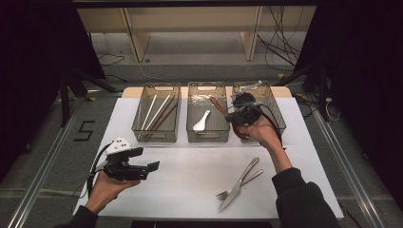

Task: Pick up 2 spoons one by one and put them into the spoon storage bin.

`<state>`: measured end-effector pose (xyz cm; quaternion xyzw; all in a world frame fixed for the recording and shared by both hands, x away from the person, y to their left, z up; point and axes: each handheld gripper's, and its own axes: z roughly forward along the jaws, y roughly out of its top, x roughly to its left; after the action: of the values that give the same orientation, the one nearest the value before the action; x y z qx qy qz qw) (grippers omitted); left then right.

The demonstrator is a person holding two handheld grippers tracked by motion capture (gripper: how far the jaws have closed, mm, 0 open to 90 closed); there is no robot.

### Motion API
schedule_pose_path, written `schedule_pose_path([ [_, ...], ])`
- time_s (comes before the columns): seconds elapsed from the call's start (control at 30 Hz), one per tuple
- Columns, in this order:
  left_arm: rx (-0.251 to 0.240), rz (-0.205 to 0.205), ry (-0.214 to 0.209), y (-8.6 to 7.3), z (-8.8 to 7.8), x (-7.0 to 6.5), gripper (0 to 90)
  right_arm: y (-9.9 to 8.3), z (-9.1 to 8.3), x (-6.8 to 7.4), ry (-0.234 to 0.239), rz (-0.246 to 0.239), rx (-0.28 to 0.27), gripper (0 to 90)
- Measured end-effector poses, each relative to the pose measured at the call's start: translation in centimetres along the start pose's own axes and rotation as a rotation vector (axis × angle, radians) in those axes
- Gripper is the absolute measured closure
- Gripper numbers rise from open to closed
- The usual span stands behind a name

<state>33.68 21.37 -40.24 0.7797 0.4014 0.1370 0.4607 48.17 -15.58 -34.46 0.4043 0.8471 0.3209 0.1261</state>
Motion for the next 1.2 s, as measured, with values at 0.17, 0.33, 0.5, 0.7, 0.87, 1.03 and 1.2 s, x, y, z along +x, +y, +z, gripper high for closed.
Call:
schedule_pose_path([
  [0.17, -0.002, 0.001, 0.001, 0.0, 0.0, 0.0, 15.8, 1.5, 1.0, 0.0, -0.018, 0.019, 0.0, 82.2],
  [0.33, -0.004, 0.002, 0.001, 0.0, 0.0, 0.0, 15.8, 2.8, 1.9, -0.1, -0.033, 0.032, 0.002, 82.2],
  [0.5, -0.01, 0.0, 0.001, -0.1, 0.0, 0.0, 15.8, 3.7, 2.8, -0.3, -0.043, 0.047, 0.007, 82.2],
  [0.7, -0.011, 0.002, -0.001, -0.1, 0.0, 0.1, 15.8, 4.4, 3.9, -0.6, -0.059, 0.067, 0.014, 82.2],
  [0.87, -0.012, 0.003, -0.004, -0.1, 0.0, 0.0, 15.8, 5.0, 4.7, -0.7, -0.067, 0.073, 0.013, 82.2],
  [1.03, -0.013, 0.002, -0.004, -0.1, 0.0, 0.1, 15.8, 5.4, 5.5, -0.8, -0.077, 0.094, 0.02, 82.1],
  [1.2, -0.013, 0.004, -0.006, -0.1, 0.1, 0.0, 15.8, 5.9, 6.3, -1.0, -0.09, 0.106, 0.025, 82.1],
])
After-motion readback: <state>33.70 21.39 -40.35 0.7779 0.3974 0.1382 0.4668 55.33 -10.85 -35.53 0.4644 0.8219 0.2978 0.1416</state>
